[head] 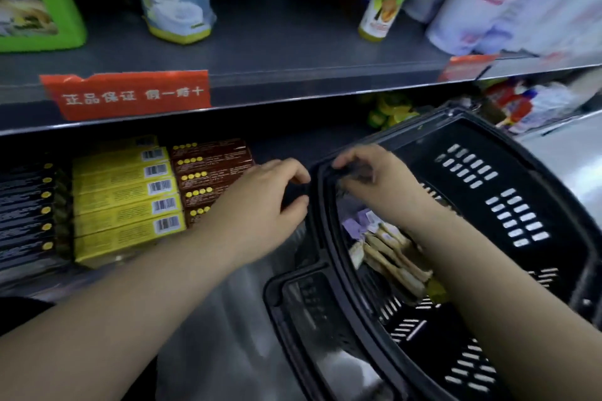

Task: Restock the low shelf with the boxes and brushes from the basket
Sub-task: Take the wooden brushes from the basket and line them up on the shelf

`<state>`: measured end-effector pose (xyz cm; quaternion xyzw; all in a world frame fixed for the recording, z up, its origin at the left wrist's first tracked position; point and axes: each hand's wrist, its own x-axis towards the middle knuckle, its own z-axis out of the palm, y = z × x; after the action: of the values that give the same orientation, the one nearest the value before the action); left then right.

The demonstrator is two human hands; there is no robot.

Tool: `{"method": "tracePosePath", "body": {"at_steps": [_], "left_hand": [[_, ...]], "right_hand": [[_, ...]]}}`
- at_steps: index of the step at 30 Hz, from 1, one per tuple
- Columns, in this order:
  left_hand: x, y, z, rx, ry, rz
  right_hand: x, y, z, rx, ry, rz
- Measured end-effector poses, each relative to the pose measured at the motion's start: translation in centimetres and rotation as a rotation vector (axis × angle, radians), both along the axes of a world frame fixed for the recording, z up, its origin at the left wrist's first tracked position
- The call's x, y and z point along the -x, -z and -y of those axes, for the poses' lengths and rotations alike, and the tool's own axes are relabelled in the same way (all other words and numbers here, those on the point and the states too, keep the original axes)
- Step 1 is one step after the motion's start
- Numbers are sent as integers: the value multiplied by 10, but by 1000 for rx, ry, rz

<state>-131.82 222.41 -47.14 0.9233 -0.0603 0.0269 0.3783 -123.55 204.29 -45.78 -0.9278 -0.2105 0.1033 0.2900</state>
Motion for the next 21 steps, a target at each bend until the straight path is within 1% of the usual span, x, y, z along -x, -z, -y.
{"method": "tracePosePath", "body": {"at_steps": [3,7,10,12,14,17,21], "left_hand": [[1,-2,38,10,77,3],[-1,-4,75,-138,266,17],[-9,-2,87,-204,347,-33],[-18,0,92,-254,366,-83],[-28,6,96,-276,376,-131],[-41,16,104,-308,398,-165],[-54,22,115,-338,430,-150]], "right_hand": [[15,14,47,78,39,-84],[27,37,106,197,78,-168],[31,60,141,298,124,-328],[28,77,153,412,115,-438],[22,96,159,531,113,-478],[11,121,158,652,53,-534],[-13,152,160,876,9,-519]]}}
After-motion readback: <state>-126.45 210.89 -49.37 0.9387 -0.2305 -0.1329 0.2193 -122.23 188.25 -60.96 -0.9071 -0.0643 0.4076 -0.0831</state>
